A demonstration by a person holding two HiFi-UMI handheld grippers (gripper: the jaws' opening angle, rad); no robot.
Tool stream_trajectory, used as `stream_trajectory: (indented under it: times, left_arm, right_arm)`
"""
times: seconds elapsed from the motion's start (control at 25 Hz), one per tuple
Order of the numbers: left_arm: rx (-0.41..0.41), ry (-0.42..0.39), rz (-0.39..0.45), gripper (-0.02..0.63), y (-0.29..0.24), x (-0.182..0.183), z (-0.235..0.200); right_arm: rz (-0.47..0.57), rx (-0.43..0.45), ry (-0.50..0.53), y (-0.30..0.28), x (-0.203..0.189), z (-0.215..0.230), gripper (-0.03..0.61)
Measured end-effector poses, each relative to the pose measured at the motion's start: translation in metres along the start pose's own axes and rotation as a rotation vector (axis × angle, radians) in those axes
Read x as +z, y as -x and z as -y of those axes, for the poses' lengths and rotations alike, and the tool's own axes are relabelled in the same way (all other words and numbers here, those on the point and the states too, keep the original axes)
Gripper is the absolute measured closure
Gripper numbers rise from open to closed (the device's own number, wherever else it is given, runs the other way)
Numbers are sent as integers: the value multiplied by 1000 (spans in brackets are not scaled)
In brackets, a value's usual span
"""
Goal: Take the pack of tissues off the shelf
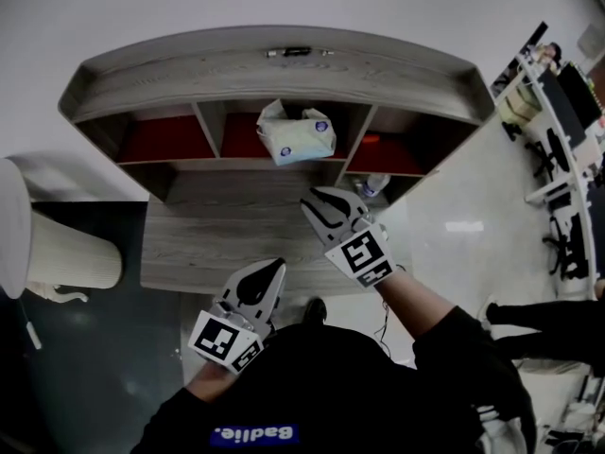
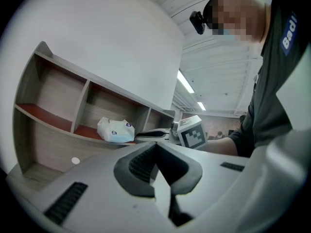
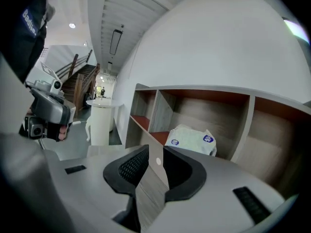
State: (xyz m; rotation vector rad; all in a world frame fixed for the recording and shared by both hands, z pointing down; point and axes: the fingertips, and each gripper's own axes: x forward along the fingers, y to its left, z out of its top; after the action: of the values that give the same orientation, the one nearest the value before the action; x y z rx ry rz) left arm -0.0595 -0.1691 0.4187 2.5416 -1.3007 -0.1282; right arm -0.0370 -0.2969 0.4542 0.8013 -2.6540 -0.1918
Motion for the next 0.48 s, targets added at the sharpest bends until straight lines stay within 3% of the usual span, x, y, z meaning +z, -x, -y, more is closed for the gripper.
stream_trajectory:
  times: [0.28, 0.48]
  left_arm:
    - [17, 2, 7, 615, 3, -1, -3]
    - [31, 1, 9, 615, 7, 1, -7]
  right_arm:
    - [-62, -22, 115, -18, -2, 18, 426]
    - [-167, -45, 260, -39, -10, 34, 346]
